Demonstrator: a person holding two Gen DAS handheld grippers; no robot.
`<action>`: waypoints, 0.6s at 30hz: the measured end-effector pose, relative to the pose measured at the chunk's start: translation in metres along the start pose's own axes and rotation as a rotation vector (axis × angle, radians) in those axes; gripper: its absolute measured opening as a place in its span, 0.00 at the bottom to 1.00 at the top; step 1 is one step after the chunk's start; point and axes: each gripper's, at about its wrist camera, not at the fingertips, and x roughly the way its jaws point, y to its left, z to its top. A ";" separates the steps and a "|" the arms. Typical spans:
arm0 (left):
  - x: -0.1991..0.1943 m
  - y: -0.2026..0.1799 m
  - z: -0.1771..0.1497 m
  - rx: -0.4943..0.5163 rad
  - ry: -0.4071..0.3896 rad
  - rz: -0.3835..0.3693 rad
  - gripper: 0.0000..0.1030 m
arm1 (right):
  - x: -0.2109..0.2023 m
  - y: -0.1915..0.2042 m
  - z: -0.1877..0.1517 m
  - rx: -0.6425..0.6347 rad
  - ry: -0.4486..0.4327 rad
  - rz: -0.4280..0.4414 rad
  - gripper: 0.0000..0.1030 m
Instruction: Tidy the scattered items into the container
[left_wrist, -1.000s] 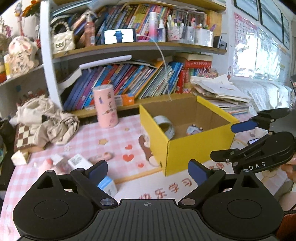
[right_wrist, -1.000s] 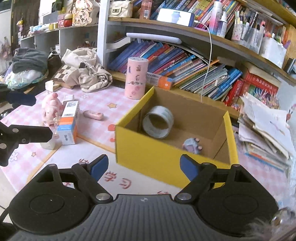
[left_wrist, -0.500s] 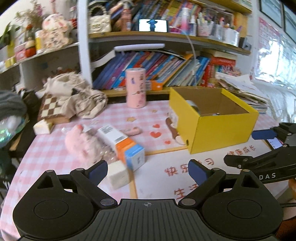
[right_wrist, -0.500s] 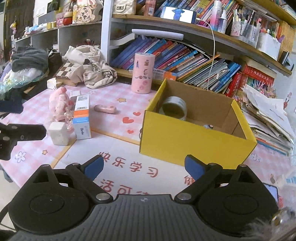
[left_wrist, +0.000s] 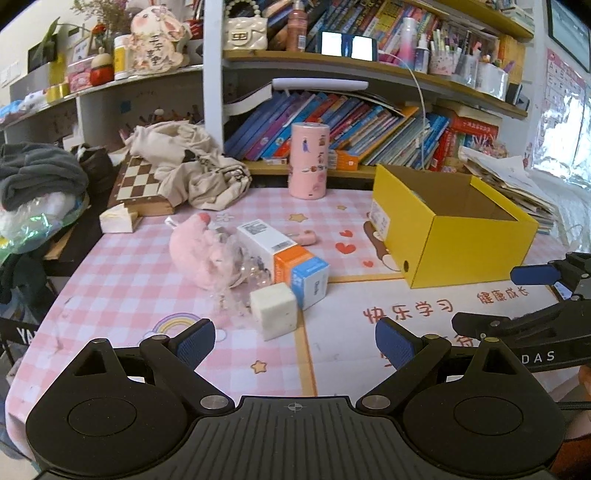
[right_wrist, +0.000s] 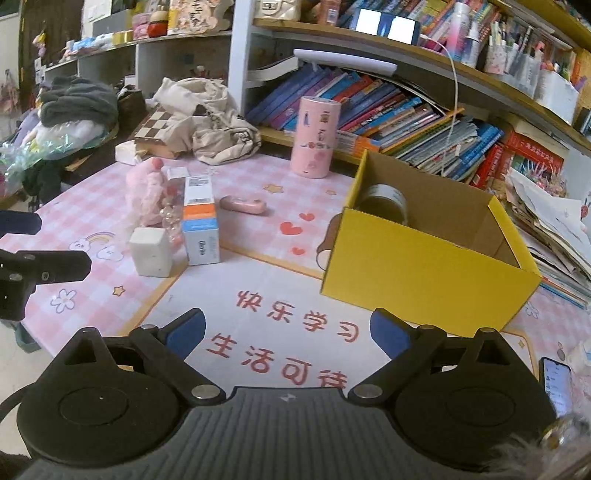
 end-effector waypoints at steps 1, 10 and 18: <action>0.000 0.002 0.000 -0.003 0.000 0.002 0.93 | 0.000 0.002 0.000 -0.002 0.001 0.002 0.95; -0.002 0.016 -0.007 -0.038 -0.010 0.019 0.93 | 0.008 0.014 0.002 -0.002 0.025 0.031 0.95; 0.000 0.022 -0.011 -0.050 0.010 0.020 0.93 | 0.016 0.019 0.003 0.003 0.051 0.066 0.95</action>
